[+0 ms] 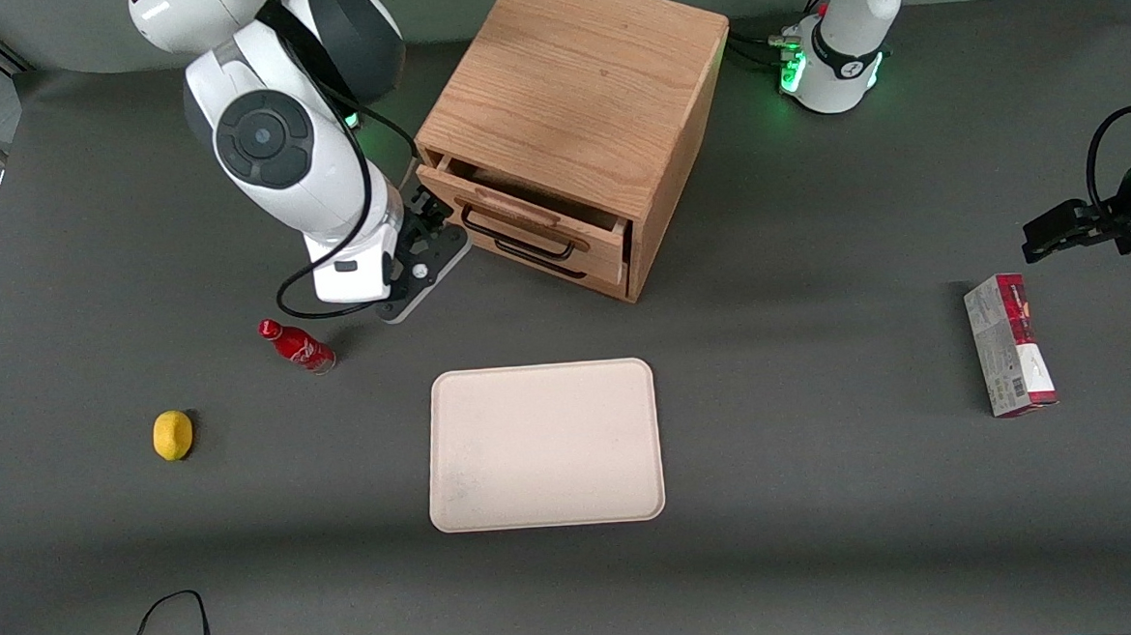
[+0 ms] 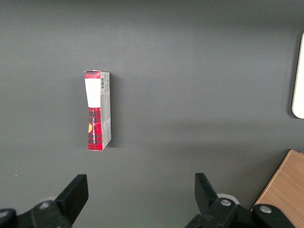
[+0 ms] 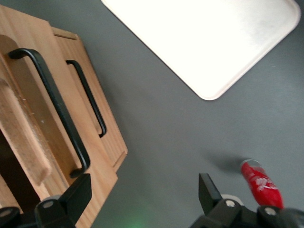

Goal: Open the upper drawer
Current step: 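Move the right gripper toward the upper drawer's black handle, then hook the right gripper onto the upper drawer's black handle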

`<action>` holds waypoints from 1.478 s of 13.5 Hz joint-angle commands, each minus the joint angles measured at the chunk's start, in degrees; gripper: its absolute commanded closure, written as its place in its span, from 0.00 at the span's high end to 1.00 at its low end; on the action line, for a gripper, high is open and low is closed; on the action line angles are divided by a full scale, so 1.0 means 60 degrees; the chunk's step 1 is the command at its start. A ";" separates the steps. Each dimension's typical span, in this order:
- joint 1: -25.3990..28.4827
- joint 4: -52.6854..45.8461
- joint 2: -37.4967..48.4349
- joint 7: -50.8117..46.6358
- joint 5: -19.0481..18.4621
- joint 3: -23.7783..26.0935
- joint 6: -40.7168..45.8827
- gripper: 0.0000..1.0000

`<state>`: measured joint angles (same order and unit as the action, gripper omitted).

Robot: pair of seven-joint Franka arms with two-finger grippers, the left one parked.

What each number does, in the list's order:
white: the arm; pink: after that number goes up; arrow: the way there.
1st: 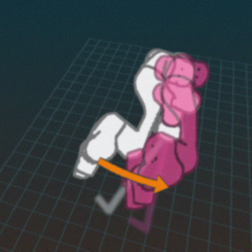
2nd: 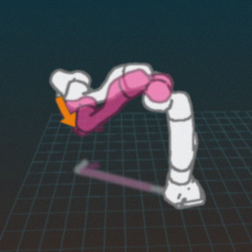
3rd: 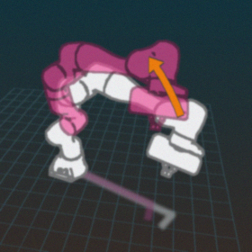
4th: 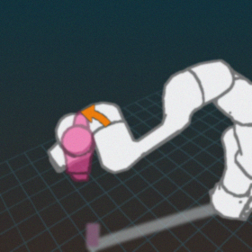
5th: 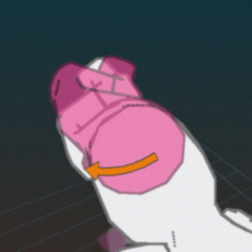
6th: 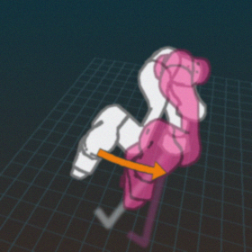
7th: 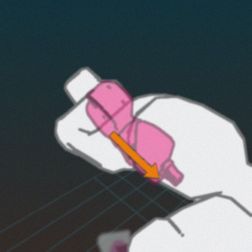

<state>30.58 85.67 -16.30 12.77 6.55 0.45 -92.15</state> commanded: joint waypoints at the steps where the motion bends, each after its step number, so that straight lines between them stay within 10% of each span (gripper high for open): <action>1: 0.0088 -0.0376 -0.0404 0.0288 0.0416 0.0114 -0.0081 1.00; 20: 0.0497 -0.0289 -0.1400 0.0406 0.0681 0.0716 -0.1135 1.00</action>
<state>32.36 85.35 -23.39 14.12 9.60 5.20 -98.28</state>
